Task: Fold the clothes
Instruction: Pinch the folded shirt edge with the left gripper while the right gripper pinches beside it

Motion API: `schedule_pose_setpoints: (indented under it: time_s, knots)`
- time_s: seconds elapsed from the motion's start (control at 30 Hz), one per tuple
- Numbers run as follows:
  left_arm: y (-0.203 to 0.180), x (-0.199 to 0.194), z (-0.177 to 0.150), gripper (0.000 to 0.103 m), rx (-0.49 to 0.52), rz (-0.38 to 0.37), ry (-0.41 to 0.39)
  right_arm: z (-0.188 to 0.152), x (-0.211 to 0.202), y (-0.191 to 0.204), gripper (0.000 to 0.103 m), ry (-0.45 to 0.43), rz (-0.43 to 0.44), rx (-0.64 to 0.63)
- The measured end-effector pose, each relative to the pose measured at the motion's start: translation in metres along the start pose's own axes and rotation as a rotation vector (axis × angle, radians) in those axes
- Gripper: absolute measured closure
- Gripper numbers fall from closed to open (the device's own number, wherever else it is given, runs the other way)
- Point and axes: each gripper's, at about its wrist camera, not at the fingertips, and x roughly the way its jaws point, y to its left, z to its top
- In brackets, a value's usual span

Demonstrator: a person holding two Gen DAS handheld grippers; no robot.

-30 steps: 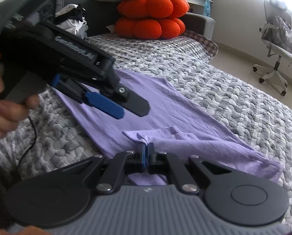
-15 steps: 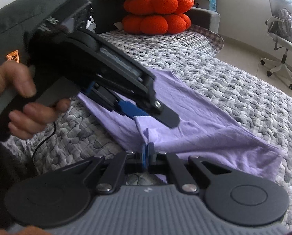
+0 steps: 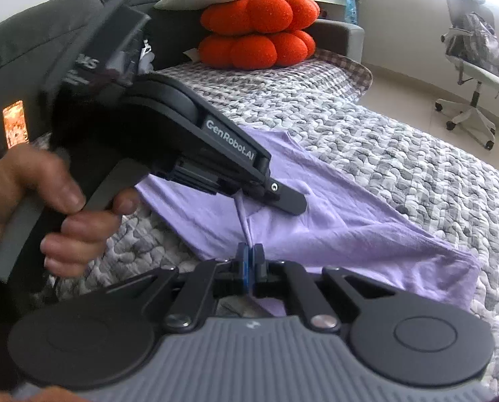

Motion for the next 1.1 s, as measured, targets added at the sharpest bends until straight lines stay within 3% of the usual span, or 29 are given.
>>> schedule_pose_setpoints:
  time_s: [0.17, 0.33, 0.4, 0.57, 0.63, 0.67, 0.7, 0.97, 1.03, 1.1]
  knots:
    - [-0.004, -0.017, 0.002, 0.102, 0.039, 0.012, -0.088, 0.005, 0.004, 0.014, 0.103, -0.016, -0.027, -0.026]
    - [0.007, -0.024, 0.008, 0.102, 0.014, 0.012, -0.101, 0.006, 0.007, 0.026, 0.101, -0.025, -0.068, -0.069]
    - [0.010, -0.024, 0.008, 0.102, -0.004, 0.009, -0.099, 0.005, 0.007, 0.029, 0.089, -0.044, -0.108, -0.096]
    - [0.014, -0.023, 0.010, 0.102, -0.020, 0.018, -0.094, 0.002, 0.013, 0.031, 0.087, -0.037, -0.140, -0.132]
    - [0.015, -0.021, 0.010, 0.102, -0.026, 0.029, -0.085, 0.001, 0.016, 0.031, 0.074, -0.035, -0.147, -0.142]
    - [0.017, -0.020, 0.010, 0.102, -0.032, 0.034, -0.080, 0.001, 0.016, 0.033, 0.062, -0.041, -0.153, -0.155]
    - [0.019, -0.019, 0.010, 0.102, -0.041, 0.035, -0.076, 0.001, 0.017, 0.036, 0.061, -0.049, -0.159, -0.169]
    - [0.030, -0.020, 0.012, 0.102, -0.081, 0.024, -0.071, -0.001, 0.040, 0.054, 0.064, -0.049, -0.197, -0.294]
    - [0.031, -0.022, 0.012, 0.102, -0.082, 0.023, -0.076, -0.001, 0.046, 0.055, 0.074, -0.054, -0.234, -0.324]
    - [0.032, -0.023, 0.012, 0.102, -0.083, 0.022, -0.081, 0.002, 0.048, 0.053, 0.099, -0.056, -0.257, -0.315]
